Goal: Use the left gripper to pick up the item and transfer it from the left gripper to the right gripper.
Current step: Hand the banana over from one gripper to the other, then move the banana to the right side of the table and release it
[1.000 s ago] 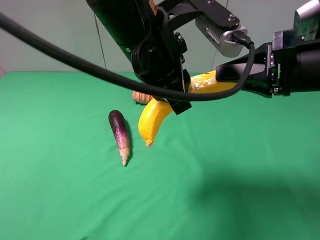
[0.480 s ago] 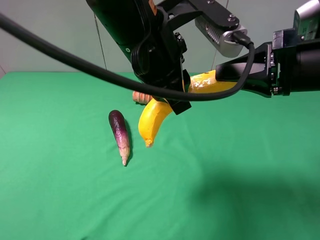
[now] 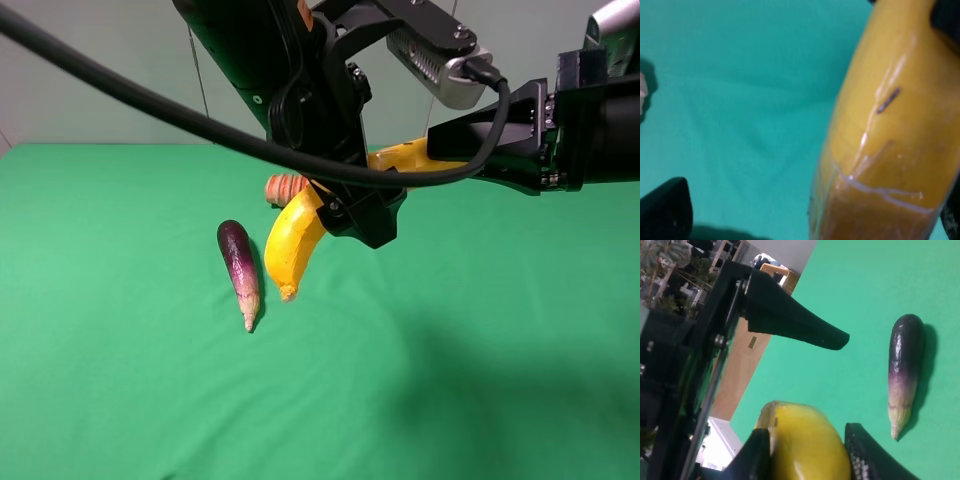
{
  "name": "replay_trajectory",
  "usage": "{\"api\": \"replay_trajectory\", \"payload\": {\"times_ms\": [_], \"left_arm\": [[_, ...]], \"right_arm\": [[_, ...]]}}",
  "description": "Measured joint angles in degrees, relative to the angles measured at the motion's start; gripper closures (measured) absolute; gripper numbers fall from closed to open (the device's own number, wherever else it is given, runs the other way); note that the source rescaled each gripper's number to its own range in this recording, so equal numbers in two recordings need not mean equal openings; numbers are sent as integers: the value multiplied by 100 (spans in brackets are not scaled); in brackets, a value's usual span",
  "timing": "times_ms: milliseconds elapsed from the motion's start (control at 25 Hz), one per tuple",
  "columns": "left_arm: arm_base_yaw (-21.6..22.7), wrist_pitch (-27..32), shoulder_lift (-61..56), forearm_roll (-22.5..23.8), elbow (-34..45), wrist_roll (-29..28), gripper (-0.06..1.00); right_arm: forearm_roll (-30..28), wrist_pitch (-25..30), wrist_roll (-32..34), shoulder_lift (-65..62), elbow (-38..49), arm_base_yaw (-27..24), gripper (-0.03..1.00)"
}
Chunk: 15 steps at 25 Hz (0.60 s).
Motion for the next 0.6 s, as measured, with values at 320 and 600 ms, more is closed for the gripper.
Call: {"api": "replay_trajectory", "payload": {"times_ms": [320,600], "left_arm": [[0,134,-222,-1,0,-381,-5],[0,517,-875,12,0,-645,-5]], "right_arm": [[0,-59,0,0,0,0,97],[-41,-417,0,0,0,0,97]]}}
